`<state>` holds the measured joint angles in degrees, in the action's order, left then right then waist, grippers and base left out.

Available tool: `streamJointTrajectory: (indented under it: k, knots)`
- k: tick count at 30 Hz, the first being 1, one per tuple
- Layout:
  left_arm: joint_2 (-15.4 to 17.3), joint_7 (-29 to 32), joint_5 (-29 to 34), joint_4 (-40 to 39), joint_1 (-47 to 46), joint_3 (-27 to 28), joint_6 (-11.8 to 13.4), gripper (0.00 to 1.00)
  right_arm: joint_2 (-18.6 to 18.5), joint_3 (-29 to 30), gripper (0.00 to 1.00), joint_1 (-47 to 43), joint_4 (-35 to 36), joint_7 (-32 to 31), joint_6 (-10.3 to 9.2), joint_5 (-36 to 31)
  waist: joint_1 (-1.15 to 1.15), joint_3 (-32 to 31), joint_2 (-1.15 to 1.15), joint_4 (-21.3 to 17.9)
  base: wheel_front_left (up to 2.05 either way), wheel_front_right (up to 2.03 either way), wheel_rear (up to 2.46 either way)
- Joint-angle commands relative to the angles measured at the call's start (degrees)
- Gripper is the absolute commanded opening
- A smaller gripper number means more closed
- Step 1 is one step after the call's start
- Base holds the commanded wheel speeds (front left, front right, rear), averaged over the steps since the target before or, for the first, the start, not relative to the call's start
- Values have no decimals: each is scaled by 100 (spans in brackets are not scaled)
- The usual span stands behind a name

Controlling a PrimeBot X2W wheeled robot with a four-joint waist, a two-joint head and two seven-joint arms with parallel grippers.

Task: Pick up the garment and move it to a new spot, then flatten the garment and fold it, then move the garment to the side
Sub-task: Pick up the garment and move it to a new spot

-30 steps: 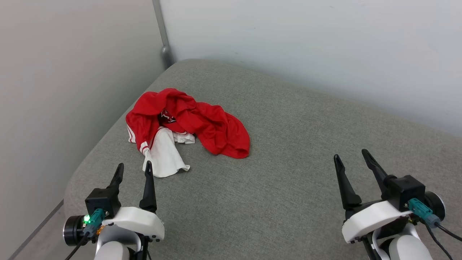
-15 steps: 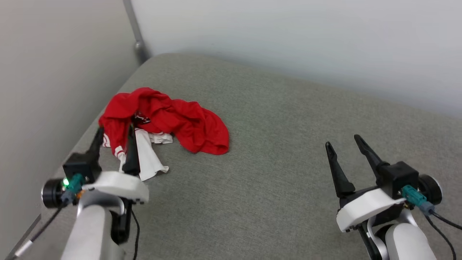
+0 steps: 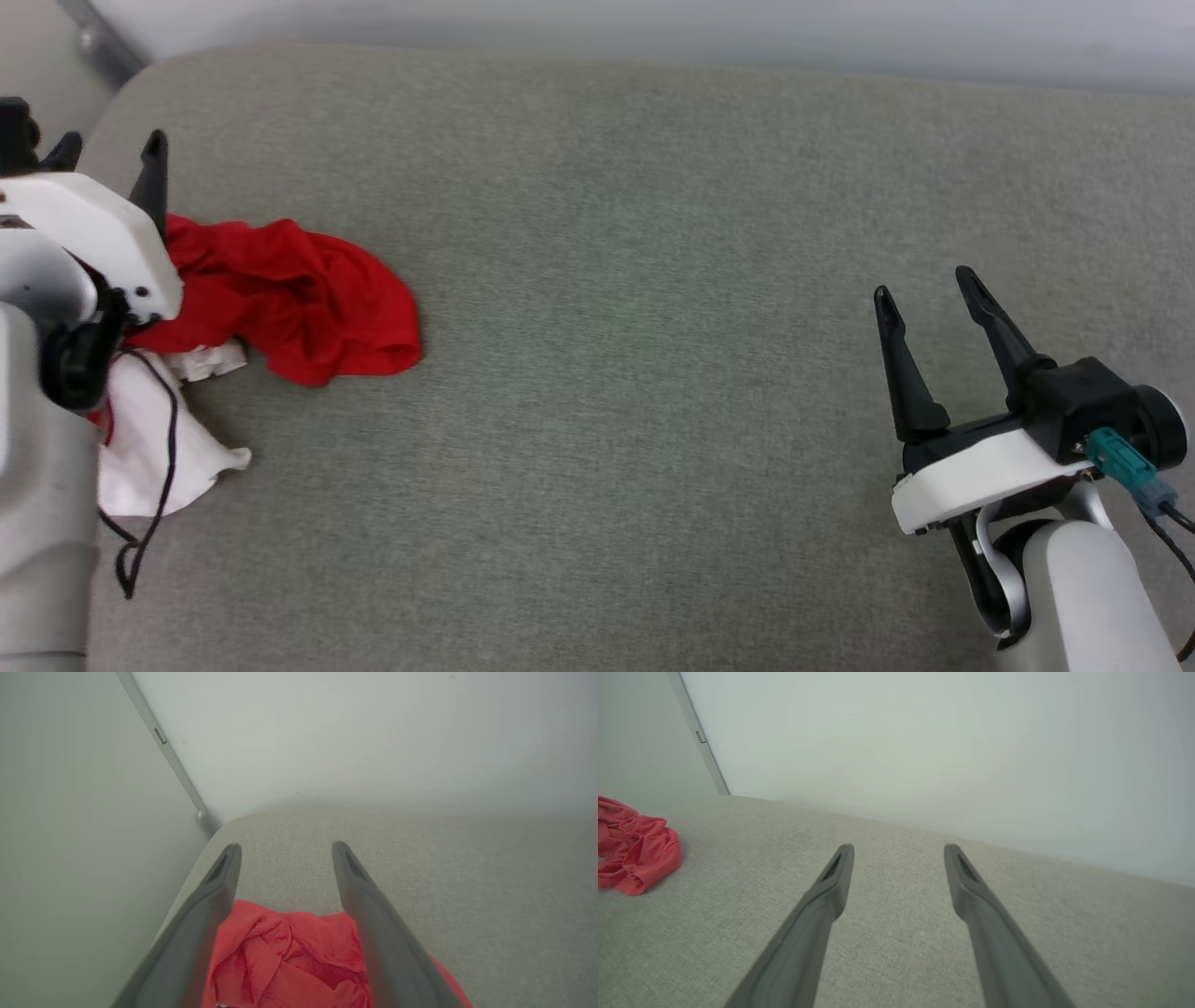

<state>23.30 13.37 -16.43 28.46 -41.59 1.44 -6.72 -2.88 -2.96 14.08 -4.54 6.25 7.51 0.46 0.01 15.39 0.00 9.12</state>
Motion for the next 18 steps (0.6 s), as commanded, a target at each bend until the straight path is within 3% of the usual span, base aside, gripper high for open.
streamJointTrajectory:
  k: [1,9,17,18]
  knots:
    - [169,377,-130,138,-116,-30,-34,100,-1,6,100,111,-24,50,-4,27,-1,436,0,-431,0,0,0]
    - [983,2559,-966,887,-112,-264,-78,100,0,-69,100,379,-234,292,-4,171,-1,834,0,-698,0,0,0]
    - [1035,3452,-1367,1602,192,-211,32,99,0,-132,100,561,-447,428,-4,221,-1,982,0,-803,0,0,0]
    - [1007,3434,-1376,1636,207,-206,61,50,0,-130,100,573,-466,432,-4,223,-1,980,0,-807,0,0,0]
